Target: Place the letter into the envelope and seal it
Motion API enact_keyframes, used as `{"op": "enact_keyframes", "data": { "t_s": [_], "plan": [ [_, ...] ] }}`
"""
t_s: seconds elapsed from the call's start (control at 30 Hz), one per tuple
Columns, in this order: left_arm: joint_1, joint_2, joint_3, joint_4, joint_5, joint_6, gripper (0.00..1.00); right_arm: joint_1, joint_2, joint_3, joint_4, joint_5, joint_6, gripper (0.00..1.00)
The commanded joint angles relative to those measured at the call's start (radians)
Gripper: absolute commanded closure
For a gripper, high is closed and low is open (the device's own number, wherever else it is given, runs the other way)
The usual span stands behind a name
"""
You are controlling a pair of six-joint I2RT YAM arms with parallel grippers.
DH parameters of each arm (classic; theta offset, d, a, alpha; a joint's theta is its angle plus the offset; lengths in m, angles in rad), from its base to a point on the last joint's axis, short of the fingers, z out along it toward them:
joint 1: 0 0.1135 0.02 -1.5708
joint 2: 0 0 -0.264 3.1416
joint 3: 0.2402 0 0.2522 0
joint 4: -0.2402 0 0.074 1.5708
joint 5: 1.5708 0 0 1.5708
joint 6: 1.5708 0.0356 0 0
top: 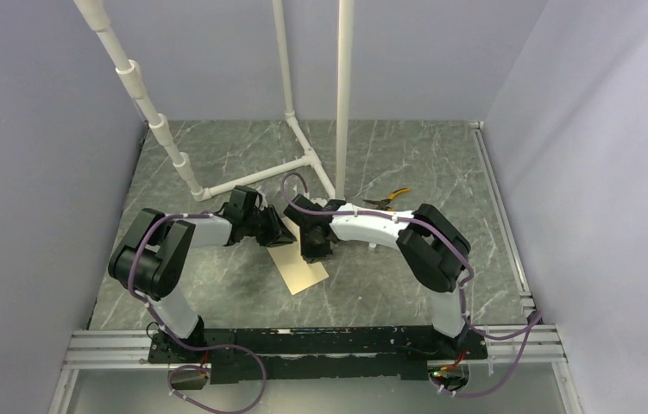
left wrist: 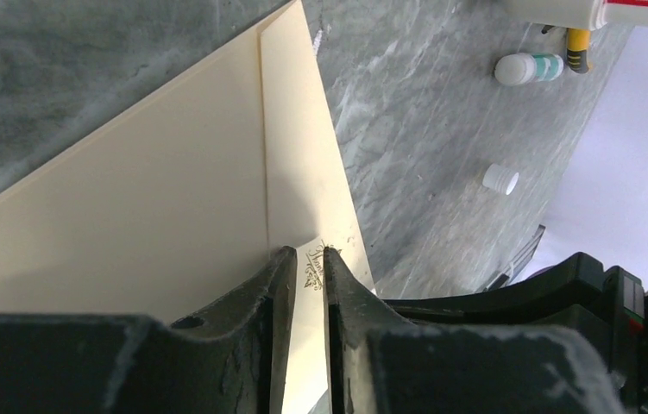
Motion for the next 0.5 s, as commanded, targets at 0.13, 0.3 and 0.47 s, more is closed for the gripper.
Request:
{"op": "enact_keyframes", "data": {
  "t_s": [0.13, 0.3, 0.47],
  "plan": [
    [-0.007, 0.066, 0.003, -0.104, -0.077, 0.049, 0.82, 0.010, -0.002, 0.036, 0.082, -0.013, -0.111, 0.88],
    [-0.006, 0.086, -0.002, -0.129, -0.093, 0.042, 0.87, 0.015, 0.076, 0.143, 0.054, 0.076, -0.130, 0.89],
    [-0.007, 0.093, -0.017, -0.137, -0.101, 0.047, 0.91, 0.023, 0.098, 0.149, 0.114, 0.145, -0.119, 0.89]
  ]
}}
